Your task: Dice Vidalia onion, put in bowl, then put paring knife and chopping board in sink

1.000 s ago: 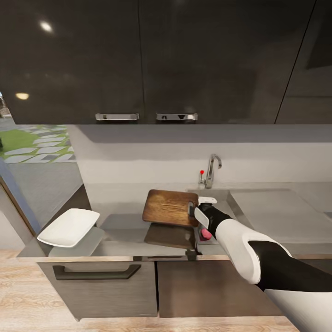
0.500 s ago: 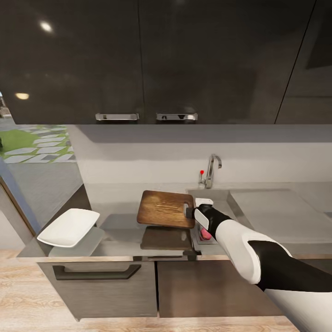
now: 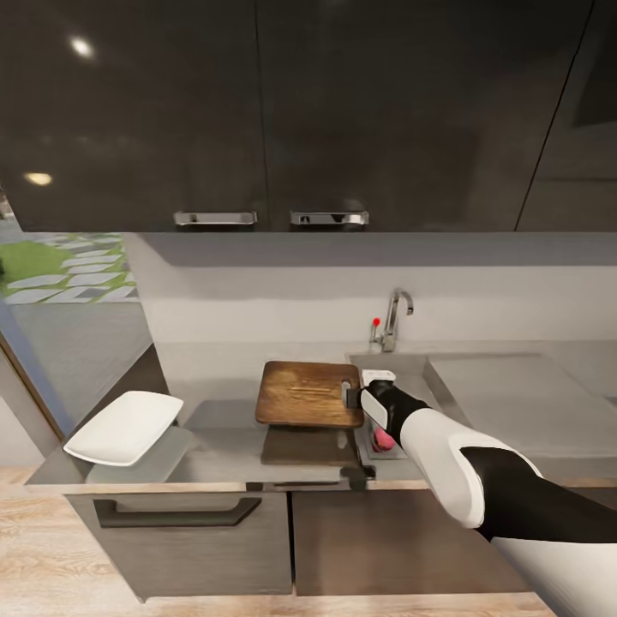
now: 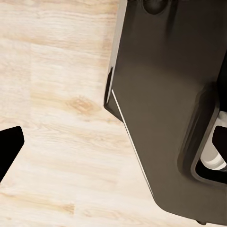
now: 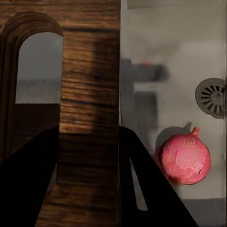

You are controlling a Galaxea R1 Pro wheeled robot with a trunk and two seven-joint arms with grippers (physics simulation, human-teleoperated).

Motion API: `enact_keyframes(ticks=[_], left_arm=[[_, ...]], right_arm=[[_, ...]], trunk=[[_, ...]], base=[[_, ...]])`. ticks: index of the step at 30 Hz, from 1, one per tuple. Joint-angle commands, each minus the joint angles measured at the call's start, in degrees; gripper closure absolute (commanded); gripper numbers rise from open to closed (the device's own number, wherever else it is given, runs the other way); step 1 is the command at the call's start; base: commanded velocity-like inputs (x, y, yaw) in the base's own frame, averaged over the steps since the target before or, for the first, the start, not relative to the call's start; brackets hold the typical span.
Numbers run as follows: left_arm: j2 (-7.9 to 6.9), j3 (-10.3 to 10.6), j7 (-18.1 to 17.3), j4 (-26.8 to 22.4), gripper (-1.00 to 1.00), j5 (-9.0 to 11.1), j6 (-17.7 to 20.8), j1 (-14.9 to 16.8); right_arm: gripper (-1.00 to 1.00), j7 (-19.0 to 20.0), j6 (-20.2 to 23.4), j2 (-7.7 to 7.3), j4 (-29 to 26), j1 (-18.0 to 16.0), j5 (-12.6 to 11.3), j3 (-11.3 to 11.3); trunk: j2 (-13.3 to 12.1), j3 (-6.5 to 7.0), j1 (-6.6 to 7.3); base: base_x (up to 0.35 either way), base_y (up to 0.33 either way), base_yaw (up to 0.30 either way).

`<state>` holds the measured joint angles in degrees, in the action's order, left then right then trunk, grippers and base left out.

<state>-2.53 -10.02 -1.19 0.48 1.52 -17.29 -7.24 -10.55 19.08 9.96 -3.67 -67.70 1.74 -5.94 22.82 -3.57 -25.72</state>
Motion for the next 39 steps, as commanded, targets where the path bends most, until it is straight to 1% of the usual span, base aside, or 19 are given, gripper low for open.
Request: enact_keyframes(ticks=[1,2,4,10,16,24,33,39], left_arm=[[-0.01,-0.2,-0.1,0.1,-1.00,0.2,-0.2,0.0],[-0.01,-0.2,-0.1,0.1,-1.00,0.2,-0.2,0.0],[-0.01,-0.2,-0.1,0.1,-1.00,0.2,-0.2,0.0],[-0.09,-0.2,-0.1,0.1,-1.00,0.2,-0.2,0.0],[-0.10,-0.1,-0.1,0.1,-1.00,0.2,-0.2,0.0],[-0.22,-0.1,-0.1,0.1,-1.00,0.2,-0.3,0.0],[-0.28,-0.1,-0.1,0.1,-1.00,0.2,-0.3,0.0],[-0.28,-0.1,-0.1,0.2,-1.00,0.2,-0.3,0.0]], right_arm=[[1.00,-0.2,0.5,0.03,-0.1,0.0,1.3,-0.7],[1.00,-0.2,0.7,0.03,0.0,0.0,2.1,-0.7],[1.00,-0.3,0.9,0.03,0.0,0.0,3.0,-0.7],[1.00,-0.2,1.0,0.03,0.4,-0.1,3.6,-0.7],[1.00,-0.1,1.7,0.03,1.3,0.0,3.6,-0.7],[1.00,0.0,1.8,0.03,2.4,0.0,3.6,-0.7],[1.00,0.3,1.9,0.03,2.4,0.1,3.6,-0.8],[1.00,1.0,2.0,0.03,2.4,0.3,3.6,-0.8]], trunk=[[0.1,-0.11,-0.06],[0.1,-0.11,-0.06],[0.1,-0.11,-0.06],[0.1,-0.11,-0.06],[0.1,-0.11,-0.06],[0.1,-0.11,-0.06],[0.1,-0.11,-0.06],[0.1,-0.11,-0.06]], base=[[0.263,0.000,0.000],[0.282,0.013,0.000],[0.298,0.043,0.000],[0.300,0.068,0.000],[0.104,0.057,0.000],[0.024,0.156,0.000],[-0.004,0.010,0.000],[-0.120,0.000,0.000]])
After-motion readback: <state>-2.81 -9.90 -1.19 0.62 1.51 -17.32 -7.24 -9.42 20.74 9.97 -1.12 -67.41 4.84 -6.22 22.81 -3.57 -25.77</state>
